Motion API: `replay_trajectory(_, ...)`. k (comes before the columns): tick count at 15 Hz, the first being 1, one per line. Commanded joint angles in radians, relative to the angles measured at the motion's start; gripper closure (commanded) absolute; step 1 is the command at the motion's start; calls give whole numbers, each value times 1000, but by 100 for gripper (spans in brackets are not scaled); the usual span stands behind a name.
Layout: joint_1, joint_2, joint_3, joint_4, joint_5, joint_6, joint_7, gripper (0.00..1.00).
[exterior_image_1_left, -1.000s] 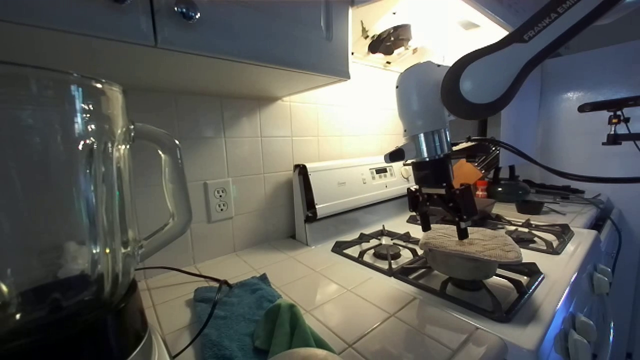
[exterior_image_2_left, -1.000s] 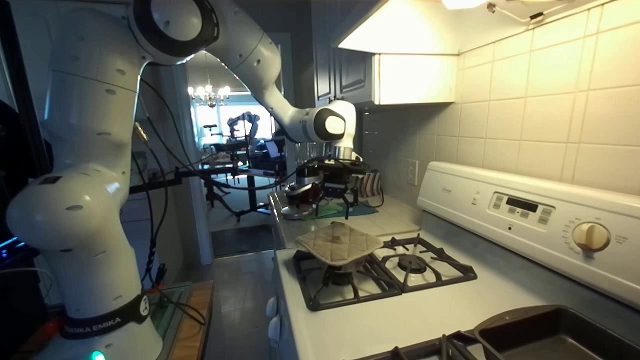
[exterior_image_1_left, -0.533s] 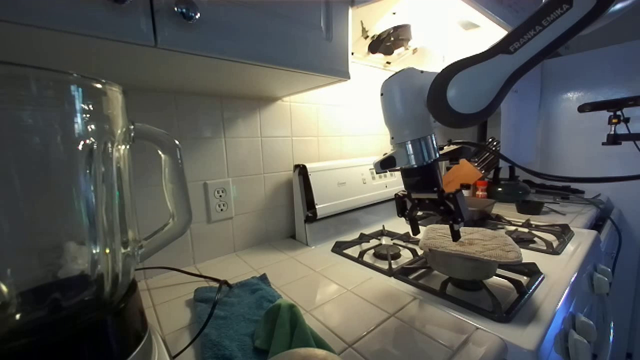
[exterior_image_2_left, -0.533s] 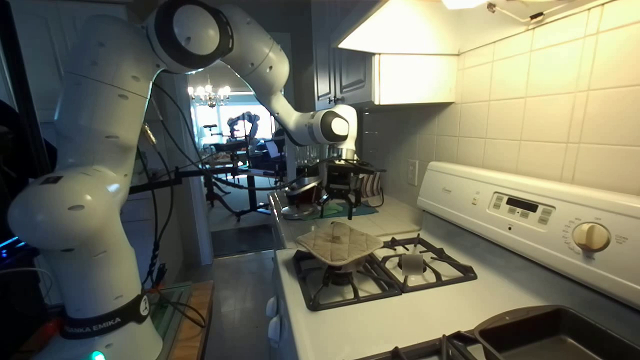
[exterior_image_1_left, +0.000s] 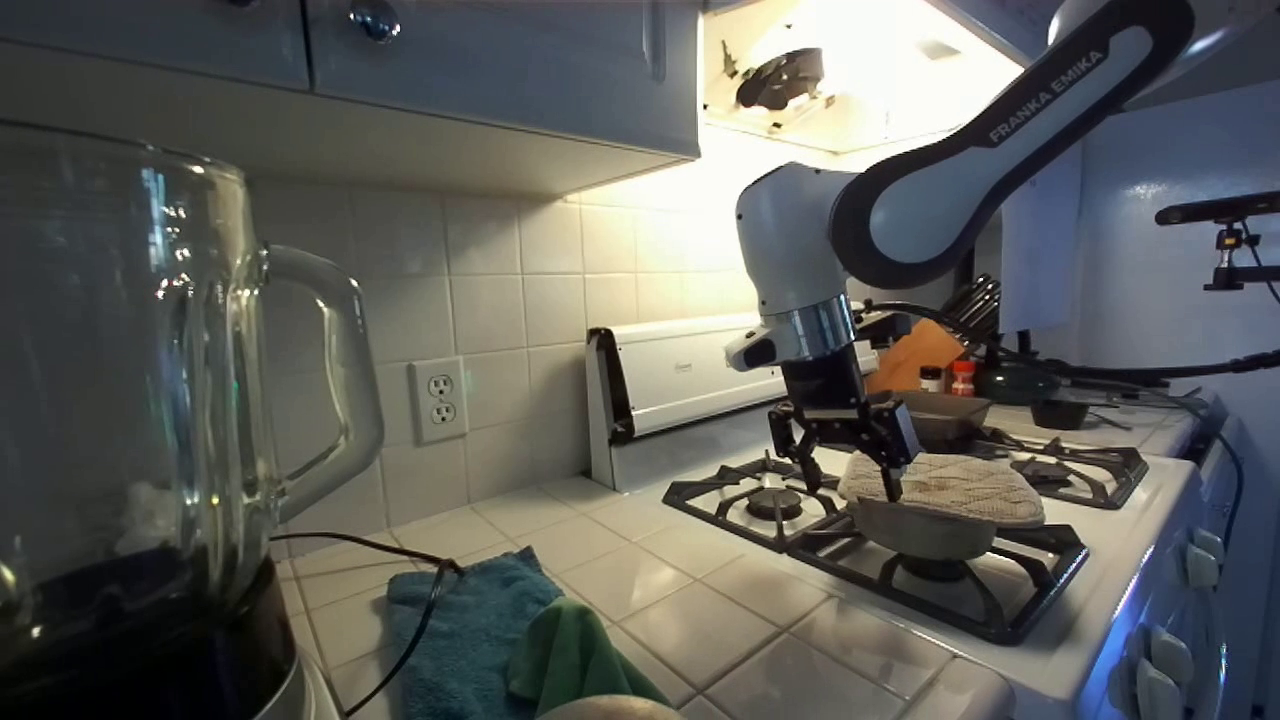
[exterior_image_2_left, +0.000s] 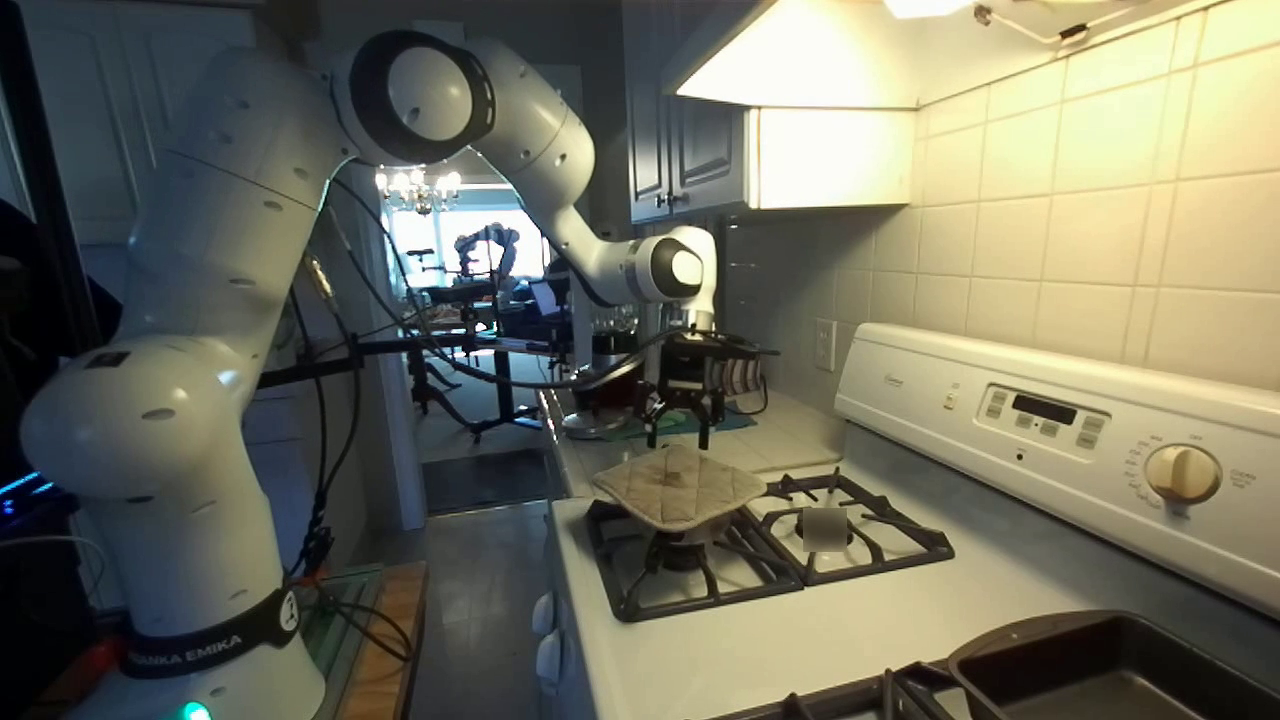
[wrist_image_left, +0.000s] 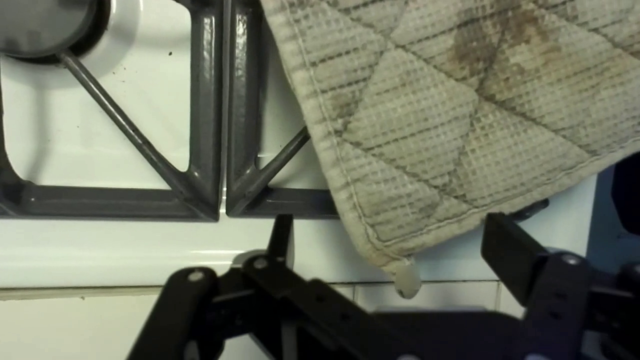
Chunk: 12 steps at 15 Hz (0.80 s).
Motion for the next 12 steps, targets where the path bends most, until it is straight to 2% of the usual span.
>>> replay_trajectory(1,15,47,-3,68,-45,-53,-25,34)
replay_trajectory(8,23,68,-3,105,-55,-88,-24,83)
replay_trajectory(9,22,68,-3,107,-52,-89,-22,81)
replay_trajectory(10,22,67,-2,109,-49,-88,-22,48)
replay_trajectory(11,21,68,-1,112,-46,-91,-23,52)
replay_trajectory(12,23,67,-1,112,-48,-92,-21,51)
